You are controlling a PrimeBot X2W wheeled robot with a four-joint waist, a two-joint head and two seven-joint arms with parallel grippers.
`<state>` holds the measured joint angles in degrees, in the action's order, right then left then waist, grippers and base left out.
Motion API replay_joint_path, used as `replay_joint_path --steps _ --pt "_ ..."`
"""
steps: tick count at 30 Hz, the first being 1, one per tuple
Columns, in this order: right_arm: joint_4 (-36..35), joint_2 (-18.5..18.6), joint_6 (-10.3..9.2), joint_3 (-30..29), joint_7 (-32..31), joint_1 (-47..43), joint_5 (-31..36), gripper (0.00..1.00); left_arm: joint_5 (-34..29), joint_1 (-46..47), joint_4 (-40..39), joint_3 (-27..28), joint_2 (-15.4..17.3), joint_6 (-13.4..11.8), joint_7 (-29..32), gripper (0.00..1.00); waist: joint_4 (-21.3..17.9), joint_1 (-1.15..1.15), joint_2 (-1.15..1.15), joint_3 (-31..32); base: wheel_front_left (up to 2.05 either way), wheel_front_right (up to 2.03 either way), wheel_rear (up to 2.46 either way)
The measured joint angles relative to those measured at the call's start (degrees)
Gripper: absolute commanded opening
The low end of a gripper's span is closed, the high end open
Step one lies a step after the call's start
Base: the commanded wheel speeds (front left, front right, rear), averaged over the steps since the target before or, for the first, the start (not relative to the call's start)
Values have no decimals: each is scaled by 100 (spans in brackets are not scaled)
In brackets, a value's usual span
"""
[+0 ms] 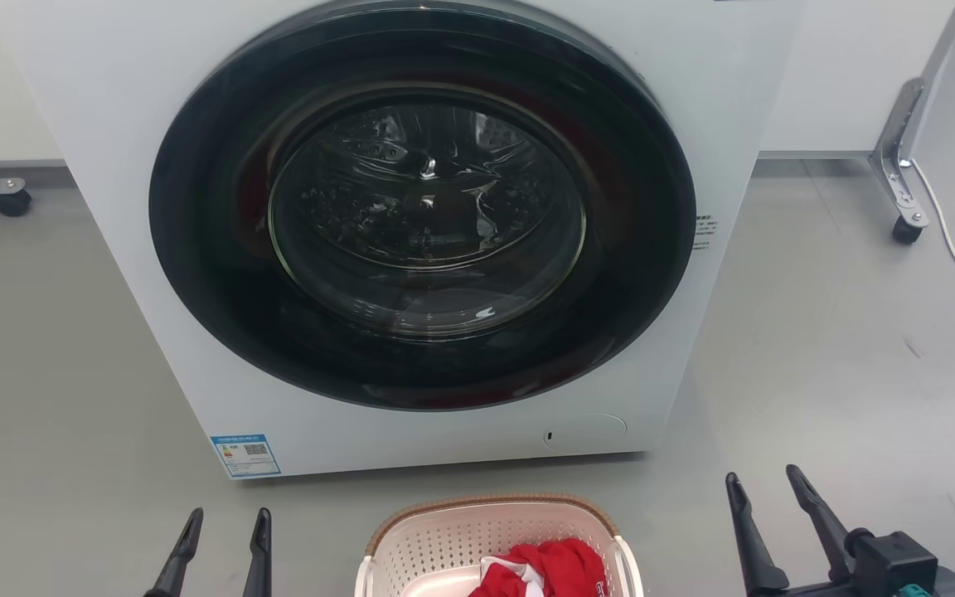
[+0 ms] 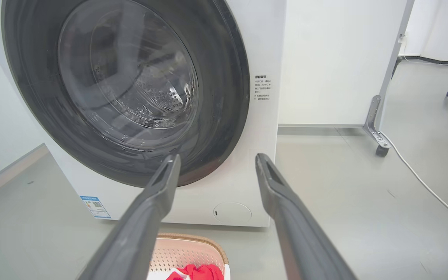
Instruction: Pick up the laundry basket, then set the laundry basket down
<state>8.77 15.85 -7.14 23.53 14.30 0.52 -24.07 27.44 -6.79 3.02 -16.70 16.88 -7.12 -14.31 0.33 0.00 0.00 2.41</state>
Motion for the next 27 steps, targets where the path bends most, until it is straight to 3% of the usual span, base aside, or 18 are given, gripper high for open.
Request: replay_joint_path --steps 8,27 --pt "-165 -108 0 -410 -11 -228 294 100 -260 -191 -166 176 -159 -1 1 100 -10 0 0 -20 0 0 0" --pt "-552 -327 0 -675 -367 -350 603 100 -549 -288 -434 356 -341 -1 347 100 -2 0 0 -41 0 0 0"
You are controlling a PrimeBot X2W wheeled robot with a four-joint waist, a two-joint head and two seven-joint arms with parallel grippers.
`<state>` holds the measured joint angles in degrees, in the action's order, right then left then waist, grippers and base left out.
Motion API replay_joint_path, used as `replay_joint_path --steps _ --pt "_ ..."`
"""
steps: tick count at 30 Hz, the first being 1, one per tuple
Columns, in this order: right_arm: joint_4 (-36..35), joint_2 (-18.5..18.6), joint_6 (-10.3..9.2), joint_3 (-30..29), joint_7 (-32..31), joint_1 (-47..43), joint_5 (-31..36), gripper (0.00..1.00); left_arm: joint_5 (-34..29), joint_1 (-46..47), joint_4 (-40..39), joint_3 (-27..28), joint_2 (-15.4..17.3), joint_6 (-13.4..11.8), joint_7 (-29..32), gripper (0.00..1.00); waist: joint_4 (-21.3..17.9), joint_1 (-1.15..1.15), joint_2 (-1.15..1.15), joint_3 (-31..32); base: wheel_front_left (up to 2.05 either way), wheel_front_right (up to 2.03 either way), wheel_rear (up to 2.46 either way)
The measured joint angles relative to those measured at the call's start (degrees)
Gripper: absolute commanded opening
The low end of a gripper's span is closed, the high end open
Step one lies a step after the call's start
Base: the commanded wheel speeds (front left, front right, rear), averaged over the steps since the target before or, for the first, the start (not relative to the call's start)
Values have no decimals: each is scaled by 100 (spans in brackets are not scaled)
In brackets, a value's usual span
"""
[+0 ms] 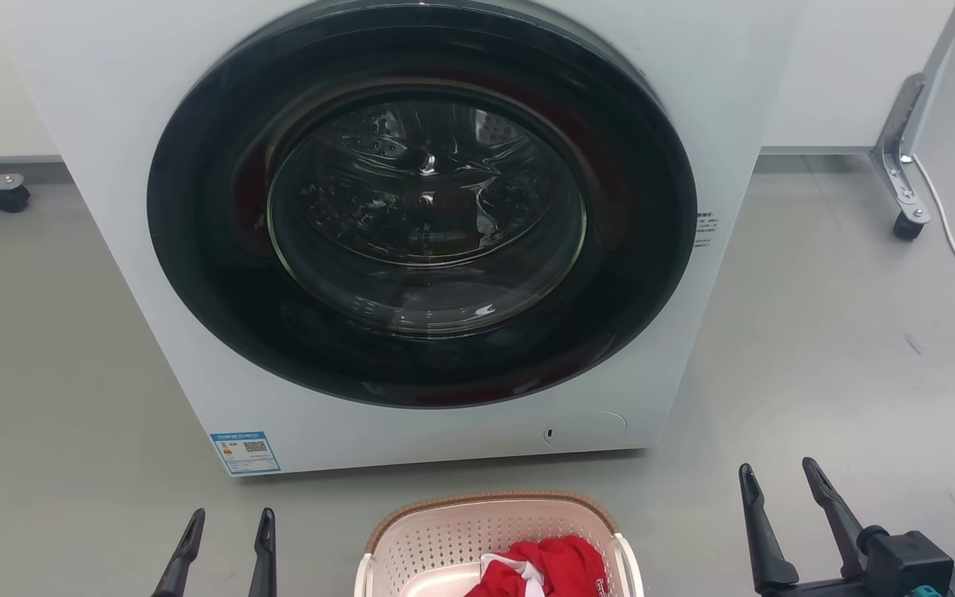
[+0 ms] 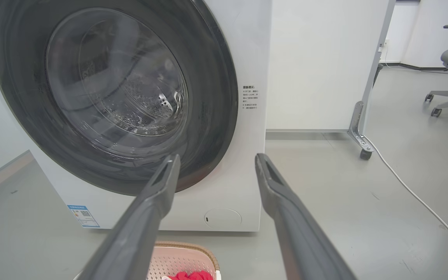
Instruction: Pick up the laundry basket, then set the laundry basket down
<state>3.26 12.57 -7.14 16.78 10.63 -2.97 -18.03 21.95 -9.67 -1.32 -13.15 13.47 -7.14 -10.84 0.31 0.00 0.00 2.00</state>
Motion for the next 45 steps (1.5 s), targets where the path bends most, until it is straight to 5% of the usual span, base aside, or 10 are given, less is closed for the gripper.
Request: replay_joint_path --steps 4,5,13,45 --pt "-69 -10 0 -20 -55 -7 19 100 -47 -6 -45 26 -36 0 66 100 -1 0 0 1 0 0 0" --pt "-85 -12 0 -29 -65 -11 34 0 -62 -12 -59 44 -65 0 68 0 -1 0 0 2 0 0 0" --pt "189 -122 56 -78 -111 -146 -129 0 64 -79 235 44 -201 63 127 0 -3 0 0 -11 0 0 0" --pt "587 -428 478 -896 -712 140 -2653 0 2497 347 751 678 -498 471 722 0 -13 0 0 -81 0 0 0"
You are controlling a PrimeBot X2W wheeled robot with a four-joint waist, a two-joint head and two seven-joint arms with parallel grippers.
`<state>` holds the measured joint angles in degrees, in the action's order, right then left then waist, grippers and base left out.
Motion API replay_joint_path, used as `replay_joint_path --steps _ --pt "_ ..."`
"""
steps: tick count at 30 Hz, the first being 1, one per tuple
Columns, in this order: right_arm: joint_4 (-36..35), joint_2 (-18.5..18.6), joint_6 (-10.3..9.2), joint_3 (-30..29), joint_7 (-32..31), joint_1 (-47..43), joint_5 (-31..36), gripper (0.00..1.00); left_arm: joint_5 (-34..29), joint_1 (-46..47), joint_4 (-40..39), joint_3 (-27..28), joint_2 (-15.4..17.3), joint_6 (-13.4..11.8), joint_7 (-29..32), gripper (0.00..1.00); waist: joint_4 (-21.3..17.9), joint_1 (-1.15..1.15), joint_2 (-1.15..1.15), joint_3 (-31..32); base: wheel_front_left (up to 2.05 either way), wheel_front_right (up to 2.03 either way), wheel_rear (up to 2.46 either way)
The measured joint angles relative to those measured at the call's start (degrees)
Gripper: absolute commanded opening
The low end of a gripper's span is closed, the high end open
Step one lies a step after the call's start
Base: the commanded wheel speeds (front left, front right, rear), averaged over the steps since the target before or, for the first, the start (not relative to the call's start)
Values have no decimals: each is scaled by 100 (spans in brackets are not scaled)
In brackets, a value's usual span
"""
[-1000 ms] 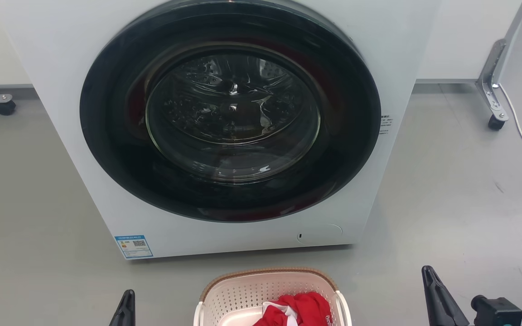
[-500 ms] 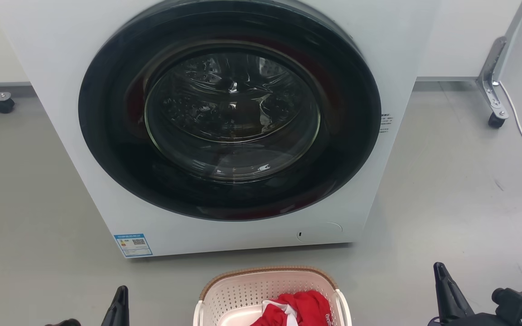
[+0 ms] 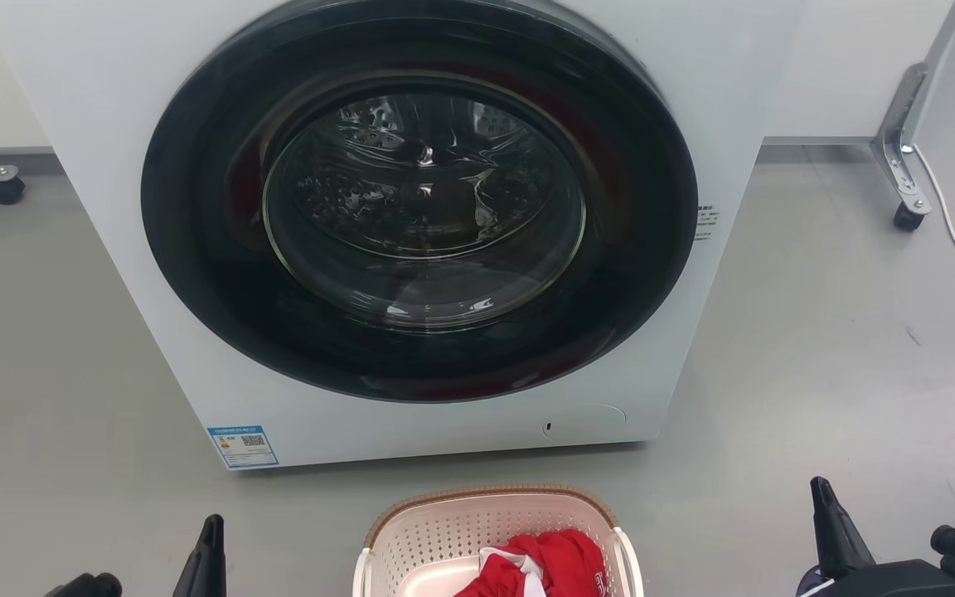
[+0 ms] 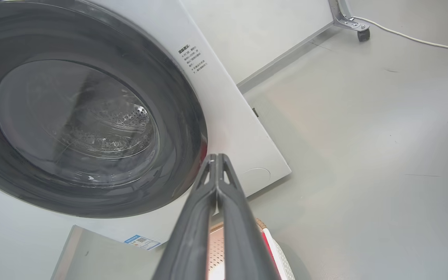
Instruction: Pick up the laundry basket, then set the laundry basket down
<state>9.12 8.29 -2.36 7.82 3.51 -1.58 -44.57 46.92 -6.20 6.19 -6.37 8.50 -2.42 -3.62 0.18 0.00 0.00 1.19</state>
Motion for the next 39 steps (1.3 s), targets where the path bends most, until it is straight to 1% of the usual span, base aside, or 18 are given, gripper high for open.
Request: replay_joint_path --steps 4,10,11,14,18,21,22,39 --pt "54 -35 71 -105 -57 20 -313 0 293 47 65 71 -42 93 58 0 -1 0 0 -8 0 0 0" --pt "123 -100 154 -256 -176 114 -757 0 714 165 163 189 -98 155 159 0 -3 0 0 -21 0 0 0" --pt "136 -105 185 -285 -194 123 -827 0 761 174 187 207 -107 196 182 0 -3 0 0 -23 0 0 0" --pt "183 -134 212 -357 -245 133 -1068 0 1012 225 240 254 -142 202 234 0 -4 0 0 -30 0 0 0" --pt "237 -177 266 -456 -300 166 -1379 0 1295 287 301 337 -166 296 307 0 -5 0 0 -38 0 0 0" --pt "267 -191 310 -531 -352 227 -1596 0 1477 344 358 390 -194 303 346 0 -6 0 0 -44 0 0 0" --pt "277 -201 341 -555 -354 237 -1684 0 1546 364 377 410 -204 350 354 0 -7 0 0 -46 0 0 0" --pt "502 -366 587 -977 -646 387 -2955 0 2814 645 660 730 -368 599 656 0 -12 0 0 -82 0 0 0"
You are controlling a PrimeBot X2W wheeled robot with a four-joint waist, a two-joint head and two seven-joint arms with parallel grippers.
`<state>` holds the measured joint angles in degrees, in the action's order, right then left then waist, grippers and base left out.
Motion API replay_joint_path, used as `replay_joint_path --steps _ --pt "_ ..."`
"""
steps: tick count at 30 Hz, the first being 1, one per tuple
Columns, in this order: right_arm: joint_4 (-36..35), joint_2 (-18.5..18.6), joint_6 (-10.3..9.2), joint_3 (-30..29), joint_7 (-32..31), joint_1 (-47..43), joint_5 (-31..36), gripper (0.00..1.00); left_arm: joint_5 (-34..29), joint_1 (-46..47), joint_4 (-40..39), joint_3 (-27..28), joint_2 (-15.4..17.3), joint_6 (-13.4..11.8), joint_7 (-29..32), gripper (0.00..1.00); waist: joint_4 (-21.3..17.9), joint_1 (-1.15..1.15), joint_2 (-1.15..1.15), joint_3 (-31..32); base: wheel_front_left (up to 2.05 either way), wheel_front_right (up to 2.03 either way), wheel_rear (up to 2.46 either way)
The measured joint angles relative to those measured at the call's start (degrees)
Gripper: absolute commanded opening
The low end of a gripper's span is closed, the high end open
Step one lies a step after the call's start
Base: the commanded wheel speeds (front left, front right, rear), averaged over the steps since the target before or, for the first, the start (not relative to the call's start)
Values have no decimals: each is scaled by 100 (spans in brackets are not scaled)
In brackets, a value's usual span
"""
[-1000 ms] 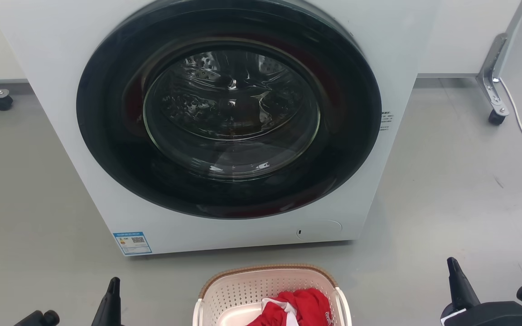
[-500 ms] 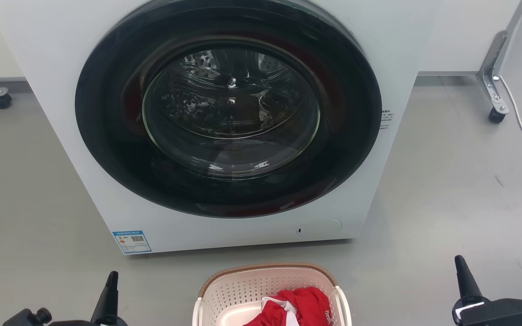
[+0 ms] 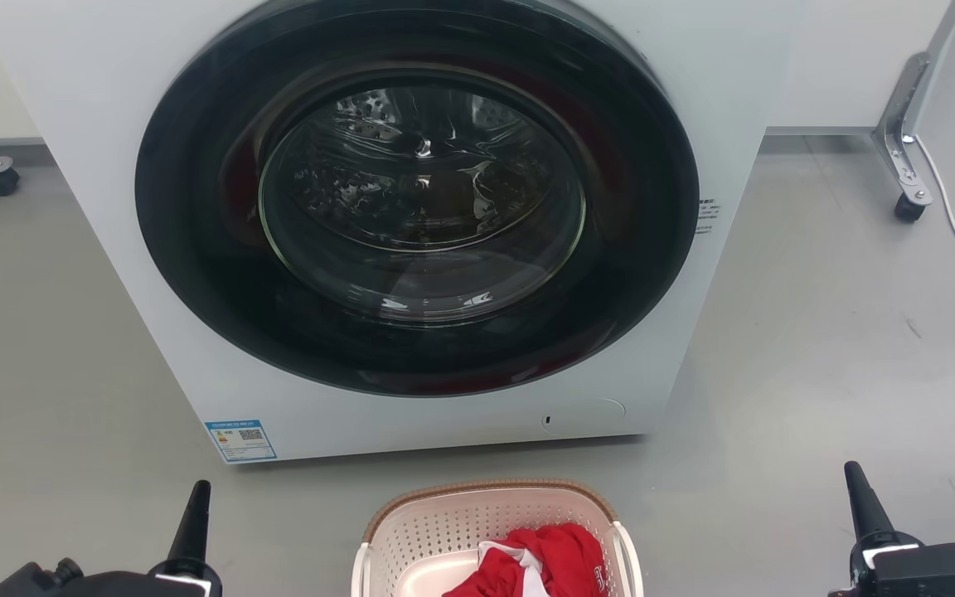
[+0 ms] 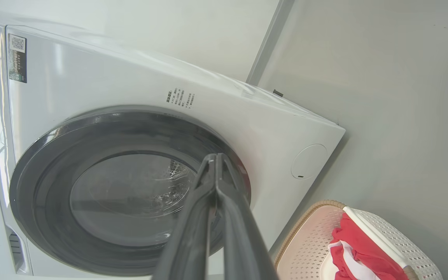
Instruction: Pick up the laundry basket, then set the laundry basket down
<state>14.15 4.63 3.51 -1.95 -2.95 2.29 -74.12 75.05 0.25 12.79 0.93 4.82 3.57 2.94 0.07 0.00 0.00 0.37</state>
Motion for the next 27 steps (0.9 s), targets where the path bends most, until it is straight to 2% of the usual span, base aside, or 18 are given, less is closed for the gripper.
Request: replay_joint_path --steps 22,27 --pt "282 -196 309 -549 -336 235 -1685 0 1548 383 382 414 -215 308 336 0 -7 0 0 -47 0 0 0" --pt "292 -202 315 -571 -354 286 -1733 0 1666 422 392 426 -232 348 356 0 -7 0 0 -48 0 0 0"
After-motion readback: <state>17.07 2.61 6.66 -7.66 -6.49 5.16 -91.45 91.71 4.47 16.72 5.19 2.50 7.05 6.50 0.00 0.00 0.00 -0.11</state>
